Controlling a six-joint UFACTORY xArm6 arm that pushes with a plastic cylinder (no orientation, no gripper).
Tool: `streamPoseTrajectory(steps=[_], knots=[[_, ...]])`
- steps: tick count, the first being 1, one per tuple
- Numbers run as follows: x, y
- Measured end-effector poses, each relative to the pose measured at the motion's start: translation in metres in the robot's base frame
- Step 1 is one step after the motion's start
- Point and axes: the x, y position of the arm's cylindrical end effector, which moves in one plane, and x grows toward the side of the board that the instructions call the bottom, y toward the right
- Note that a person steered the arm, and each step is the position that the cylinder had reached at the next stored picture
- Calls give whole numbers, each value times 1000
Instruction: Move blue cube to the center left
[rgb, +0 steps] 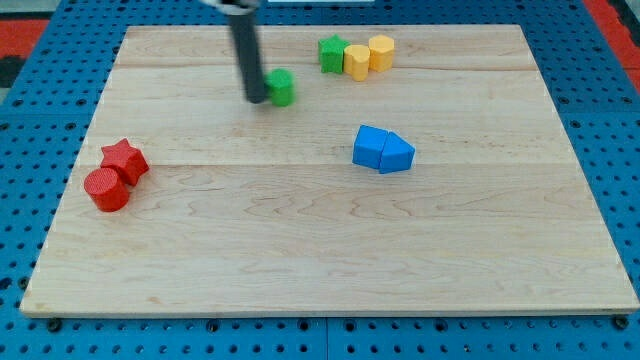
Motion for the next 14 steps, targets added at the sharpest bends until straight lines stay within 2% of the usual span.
streamPoseTrajectory(steps=[1, 2, 3, 4, 5, 7, 10, 11, 12, 13, 14], knots=[[-1, 17], [-40, 40], [-21, 77], [41, 157], [78, 158], [98, 195], [100, 17], [98, 12], [79, 72], [52, 80], [56, 9]])
